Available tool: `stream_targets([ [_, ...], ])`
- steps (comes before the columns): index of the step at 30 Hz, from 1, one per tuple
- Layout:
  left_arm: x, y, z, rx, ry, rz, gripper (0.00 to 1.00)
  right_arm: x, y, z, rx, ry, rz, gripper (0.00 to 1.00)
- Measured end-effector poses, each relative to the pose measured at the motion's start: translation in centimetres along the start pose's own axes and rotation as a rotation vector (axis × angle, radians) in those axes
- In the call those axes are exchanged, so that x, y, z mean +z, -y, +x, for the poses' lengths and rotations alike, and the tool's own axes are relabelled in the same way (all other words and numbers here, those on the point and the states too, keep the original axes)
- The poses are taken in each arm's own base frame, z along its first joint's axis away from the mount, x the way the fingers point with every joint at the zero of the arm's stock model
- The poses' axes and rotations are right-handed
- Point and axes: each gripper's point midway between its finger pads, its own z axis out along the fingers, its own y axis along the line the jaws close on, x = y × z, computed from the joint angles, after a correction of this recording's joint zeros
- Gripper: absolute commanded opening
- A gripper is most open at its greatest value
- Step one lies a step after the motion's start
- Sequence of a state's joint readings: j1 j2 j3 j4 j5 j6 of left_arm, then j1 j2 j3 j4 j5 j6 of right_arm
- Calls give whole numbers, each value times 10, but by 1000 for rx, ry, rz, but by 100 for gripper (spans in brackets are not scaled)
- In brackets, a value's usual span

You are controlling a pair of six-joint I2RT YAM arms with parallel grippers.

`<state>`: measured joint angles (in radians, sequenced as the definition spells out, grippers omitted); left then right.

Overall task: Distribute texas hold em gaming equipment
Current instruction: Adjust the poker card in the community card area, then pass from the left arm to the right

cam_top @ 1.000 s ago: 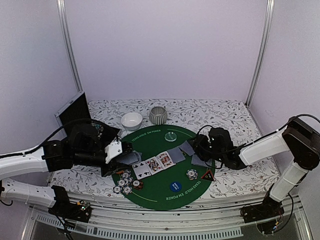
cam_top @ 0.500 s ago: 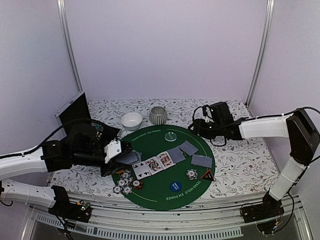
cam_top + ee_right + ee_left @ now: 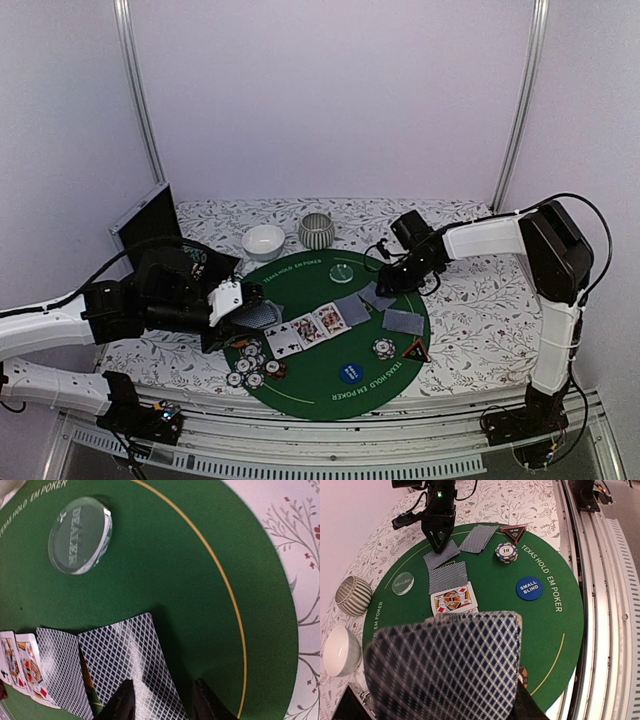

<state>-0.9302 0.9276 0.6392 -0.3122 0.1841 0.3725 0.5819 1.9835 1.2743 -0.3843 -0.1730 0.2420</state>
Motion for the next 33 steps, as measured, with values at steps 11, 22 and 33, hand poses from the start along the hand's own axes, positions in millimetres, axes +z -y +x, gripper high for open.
stream_targets([
  [11, 0, 0, 0, 0, 0, 0, 31, 4, -1, 6, -16, -24, -19, 29],
  [22, 0, 1, 0, 0, 0, 4, 31, 1, -16, 16, -9, -50, -66, 30],
  [33, 0, 1, 0, 0, 1, 7, 31, -52, -29, -11, -29, 81, -22, 58],
])
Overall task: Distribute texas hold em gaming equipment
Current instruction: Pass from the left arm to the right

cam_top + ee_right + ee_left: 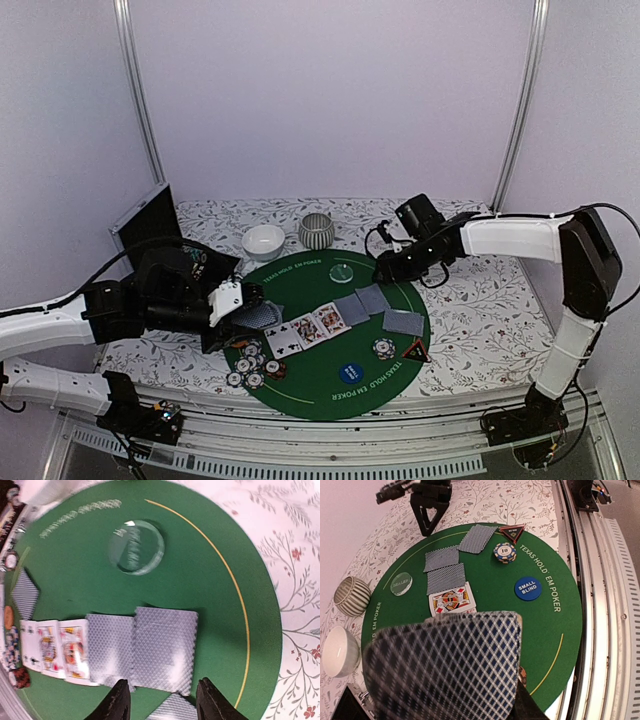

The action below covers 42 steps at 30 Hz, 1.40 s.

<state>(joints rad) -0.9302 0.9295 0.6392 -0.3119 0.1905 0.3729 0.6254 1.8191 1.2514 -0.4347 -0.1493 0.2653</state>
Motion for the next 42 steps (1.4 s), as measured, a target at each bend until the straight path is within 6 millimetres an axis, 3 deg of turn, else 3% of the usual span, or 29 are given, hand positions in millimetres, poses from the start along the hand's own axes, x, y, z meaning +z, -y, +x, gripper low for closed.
stream_targets([
  [2, 0, 0, 0, 0, 0, 0, 31, -16, -32, -9, -56, 52, -78, 64],
  [5, 0, 0, 0, 0, 0, 0, 31, -62, -132, -23, -225, 192, -384, 68],
  [8, 0, 0, 0, 0, -1, 1, 31, -100, -216, -14, -362, 270, -644, 74],
  [10, 1, 0, 1, -1, -4, 2, 31, -112, -256, -1, -418, 271, -767, 81],
  [12, 1, 0, 1, -1, -6, 3, 31, -111, -277, 7, -442, 258, -829, 83],
  [19, 1, 0, 1, -1, -5, 2, 31, -74, -284, 25, -434, 172, -861, 86],
  [25, 1, 0, 2, -2, -7, 1, 31, -62, -303, 26, -437, 140, -911, 77],
  [27, 1, 0, 1, -2, -6, 2, 31, -61, -308, 28, -443, 135, -928, 59],
  [31, 1, 0, 3, -3, -13, -3, 31, -65, -315, 31, -454, 126, -959, 7],
  [33, 1, 1, 5, -16, -19, 3, 31, -65, -316, 32, -470, 133, -961, 2],
  [34, 1, 3, 5, -26, -19, 17, 35, -67, -317, 34, -490, 133, -974, 2],
  [38, 0, 4, 4, -31, -14, 20, 90, -67, -315, 31, -498, 150, -960, 2],
  [39, 0, 2, 3, -23, -10, 10, 97, -67, -313, 27, -481, 157, -942, 2],
  [42, -3, -11, -2, -2, 5, -60, 98, -69, -292, 22, -428, 153, -882, 2],
])
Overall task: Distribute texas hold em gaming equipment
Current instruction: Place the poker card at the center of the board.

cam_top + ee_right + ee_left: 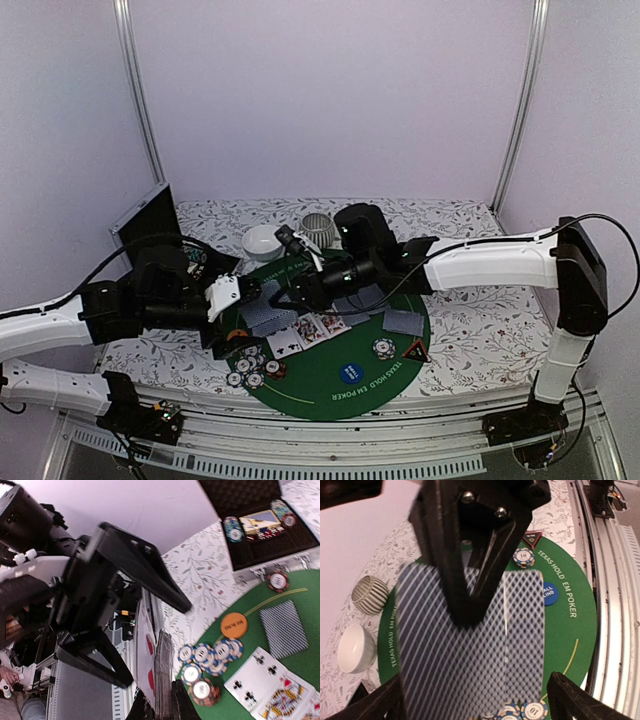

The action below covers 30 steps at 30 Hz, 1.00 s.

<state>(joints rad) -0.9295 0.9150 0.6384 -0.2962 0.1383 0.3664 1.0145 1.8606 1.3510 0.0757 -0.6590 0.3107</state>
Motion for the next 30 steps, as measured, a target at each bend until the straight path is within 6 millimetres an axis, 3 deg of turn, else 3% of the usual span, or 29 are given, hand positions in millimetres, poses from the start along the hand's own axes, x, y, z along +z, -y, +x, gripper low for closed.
stream_targets([
  [2, -4, -9, -5, 8, 21, -50, 98, -24, 13, 0, 46, 16, 60, 2],
  [4, -11, -16, -11, 17, 53, -96, 98, -60, 33, -3, 106, 61, 139, 2],
  [8, -21, -23, -21, 25, 104, -145, 98, -159, 96, 4, 270, 210, 355, 2],
  [11, -22, -25, -24, 27, 115, -154, 98, -241, 146, 32, 423, 338, 545, 2],
  [14, -22, -25, -24, 27, 115, -153, 98, -313, 182, 79, 583, 457, 713, 2],
  [17, -22, -25, -24, 27, 116, -154, 98, -360, 200, 120, 707, 542, 826, 3],
  [20, -22, -25, -24, 27, 117, -154, 98, -386, 214, 152, 800, 591, 887, 3],
  [22, -22, -25, -25, 28, 118, -154, 98, -393, 221, 165, 842, 611, 892, 4],
  [27, -22, -25, -25, 28, 118, -155, 98, -387, 239, 187, 931, 607, 865, 16],
  [30, -22, -25, -25, 28, 119, -154, 98, -382, 243, 196, 965, 600, 849, 18],
])
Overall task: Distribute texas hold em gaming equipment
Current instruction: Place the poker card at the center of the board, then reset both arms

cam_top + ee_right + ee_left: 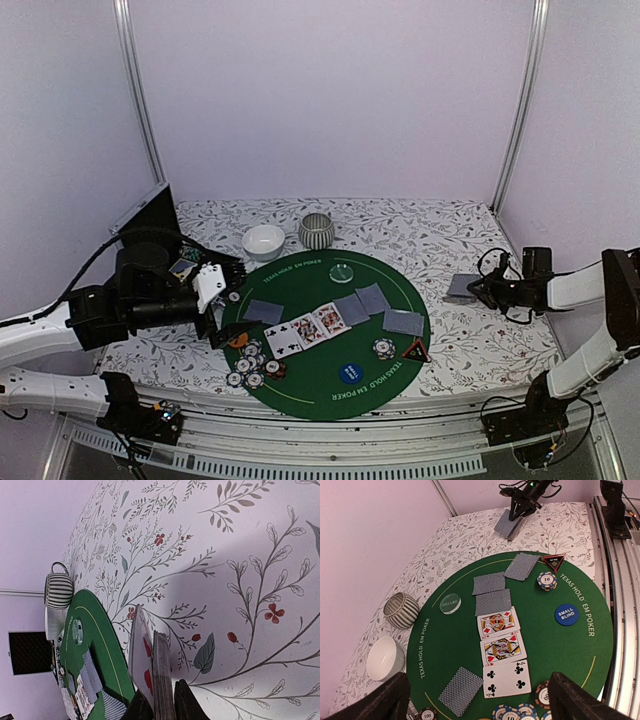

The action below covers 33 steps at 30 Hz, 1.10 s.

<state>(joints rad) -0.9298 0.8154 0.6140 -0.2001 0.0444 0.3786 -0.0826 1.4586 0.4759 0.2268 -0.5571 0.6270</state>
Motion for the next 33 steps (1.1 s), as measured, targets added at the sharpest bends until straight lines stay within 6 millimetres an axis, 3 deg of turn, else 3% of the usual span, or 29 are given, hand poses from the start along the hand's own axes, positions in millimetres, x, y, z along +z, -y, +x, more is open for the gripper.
stream_targets([
  [6, -1, 0, -1, 1, 3, 0, 98, 3, 6, 3, 27, -1, 2, 25],
  [14, -1, 0, -1, 8, 4, 0, 98, 0, 18, 16, 54, -6, 28, 46],
  [20, -1, 0, -1, 11, 4, 1, 98, -15, 20, 15, 58, 62, 59, 79],
  [22, -1, 0, -1, 12, 5, 2, 98, -23, 18, 9, 56, 100, 71, 97],
  [27, -1, 0, -1, 12, 4, -1, 98, -56, 0, -18, -11, 261, 105, 99],
  [33, -1, -16, -1, 2, -6, -89, 98, -117, -60, -66, -250, 508, 66, 99],
])
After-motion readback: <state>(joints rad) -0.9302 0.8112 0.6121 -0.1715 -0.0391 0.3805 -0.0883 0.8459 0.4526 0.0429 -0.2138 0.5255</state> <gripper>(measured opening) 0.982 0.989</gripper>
